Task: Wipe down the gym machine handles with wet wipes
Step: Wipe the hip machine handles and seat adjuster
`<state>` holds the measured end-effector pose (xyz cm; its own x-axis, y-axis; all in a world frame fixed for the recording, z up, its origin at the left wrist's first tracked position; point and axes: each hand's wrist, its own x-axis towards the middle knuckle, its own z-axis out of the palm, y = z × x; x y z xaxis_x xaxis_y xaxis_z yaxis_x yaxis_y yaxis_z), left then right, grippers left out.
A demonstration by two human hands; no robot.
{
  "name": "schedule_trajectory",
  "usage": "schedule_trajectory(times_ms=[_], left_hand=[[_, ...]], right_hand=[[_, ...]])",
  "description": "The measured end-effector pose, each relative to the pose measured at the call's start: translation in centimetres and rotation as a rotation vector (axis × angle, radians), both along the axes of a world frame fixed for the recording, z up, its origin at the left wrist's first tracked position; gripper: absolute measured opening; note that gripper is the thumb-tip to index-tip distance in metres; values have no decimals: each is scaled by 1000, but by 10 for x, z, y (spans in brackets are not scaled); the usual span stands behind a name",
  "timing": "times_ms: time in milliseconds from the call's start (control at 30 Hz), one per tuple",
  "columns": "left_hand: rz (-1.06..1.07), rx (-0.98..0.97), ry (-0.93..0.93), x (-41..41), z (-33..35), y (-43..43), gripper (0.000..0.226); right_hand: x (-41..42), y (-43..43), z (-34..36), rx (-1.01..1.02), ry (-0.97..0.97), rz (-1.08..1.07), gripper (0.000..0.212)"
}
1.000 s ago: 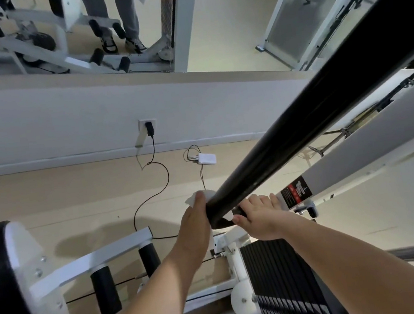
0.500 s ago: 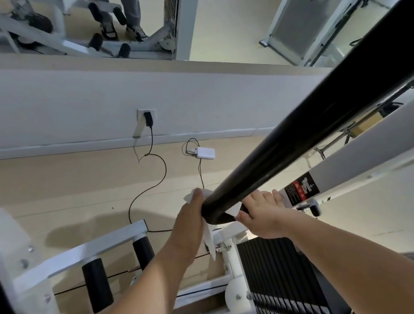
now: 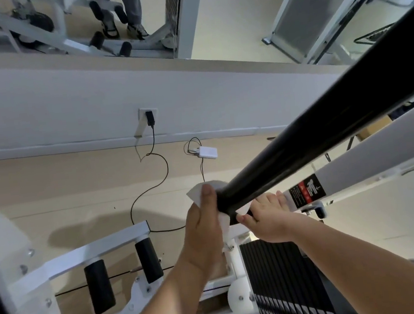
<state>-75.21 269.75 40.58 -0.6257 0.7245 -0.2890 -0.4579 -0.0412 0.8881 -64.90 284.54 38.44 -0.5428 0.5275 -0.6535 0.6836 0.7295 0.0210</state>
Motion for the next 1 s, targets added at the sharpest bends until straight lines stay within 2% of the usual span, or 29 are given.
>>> schedule_trajectory(times_ms=[167,233,300,367,433,500,567,600,667,733,800,867,933,1000], left_hand=[[-63,-220,-123,-20,-18,8,43],[-128,-284,-14,-21,0,6,44],[-128,-248,149,-15,21,2,42],[-100,-117,165,-3,44,2,50],[6,14,204,9,44,3,47],[94,4,214,12,15,1,47],[42,-182,132,7,-19,-9,62],[-39,-347,116,4,-35,-17,66],[-142,-662,64,-2,-52,-32,62],[-83,-789,-109,-4,-62,-39,64],[-61,-696,-342,-7,-57,-35,65],[-20,-439,-570,-7,-55,-20,64],[89,-253,-789,-2,-37,-5,52],[180,-155,-821,2,-20,8,39]], right_hand=[[1,-1,3,-24,42,-9,49],[0,-2,3,-20,39,-11,49],[0,-1,0,-11,19,-16,53],[-1,1,-2,-18,-1,-19,55],[-1,1,-2,-24,3,-20,55],[-1,0,-1,-26,28,-27,51],[0,-1,1,-37,47,-32,49],[0,-1,2,-41,52,-29,49],[-1,-1,3,-43,50,-19,48],[0,-1,1,-42,55,-21,48],[1,-1,0,-38,64,-20,48],[1,-1,-1,-37,66,-19,48],[1,-1,-3,-39,68,-26,48],[1,0,-4,-34,73,-28,48]])
